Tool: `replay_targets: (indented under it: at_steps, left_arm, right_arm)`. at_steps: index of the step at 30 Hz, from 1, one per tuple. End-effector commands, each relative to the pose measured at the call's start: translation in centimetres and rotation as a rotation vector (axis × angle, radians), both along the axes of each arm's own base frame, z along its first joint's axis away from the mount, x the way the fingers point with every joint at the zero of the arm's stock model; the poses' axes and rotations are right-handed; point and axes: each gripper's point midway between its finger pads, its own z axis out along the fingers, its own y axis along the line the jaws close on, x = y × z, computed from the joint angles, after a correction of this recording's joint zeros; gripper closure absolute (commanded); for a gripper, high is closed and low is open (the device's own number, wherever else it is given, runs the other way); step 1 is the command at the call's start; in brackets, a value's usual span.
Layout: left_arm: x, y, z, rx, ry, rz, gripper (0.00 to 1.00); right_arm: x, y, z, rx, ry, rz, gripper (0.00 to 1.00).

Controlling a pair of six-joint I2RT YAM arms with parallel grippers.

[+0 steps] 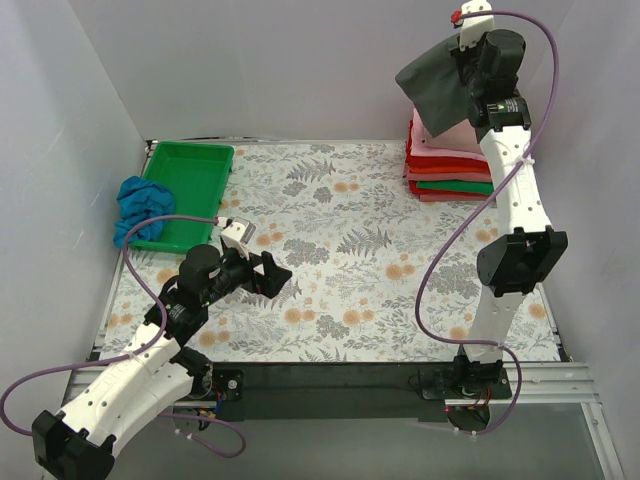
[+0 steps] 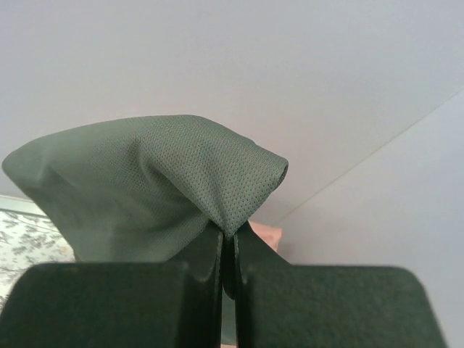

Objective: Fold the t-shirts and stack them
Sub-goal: Neatly place the folded tshirt to the corner

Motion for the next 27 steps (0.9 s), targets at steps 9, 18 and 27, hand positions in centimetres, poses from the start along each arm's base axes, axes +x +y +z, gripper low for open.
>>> replay_targets:
  at_steps: [9, 18, 27]
  left_arm:
    - [-0.1, -0.1, 0.5, -0.01, -0.025, -0.013, 0.08]
    - [-0.1, -0.1, 0.3, -0.007, -0.02, -0.015, 0.08]
    - [0.0, -0.2, 0.1, -0.005, -0.012, -0.016, 0.08]
  right_arm:
    - [-1.4, 3.8, 4.2, 0.024, -0.117, 0.057, 0.99]
    - [1.3, 3.7, 0.3, 0.013, -0.061, 0.031, 0.99]
    - [3.5, 1.7, -2.8, -0.003, -0.023, -0.027, 0.99]
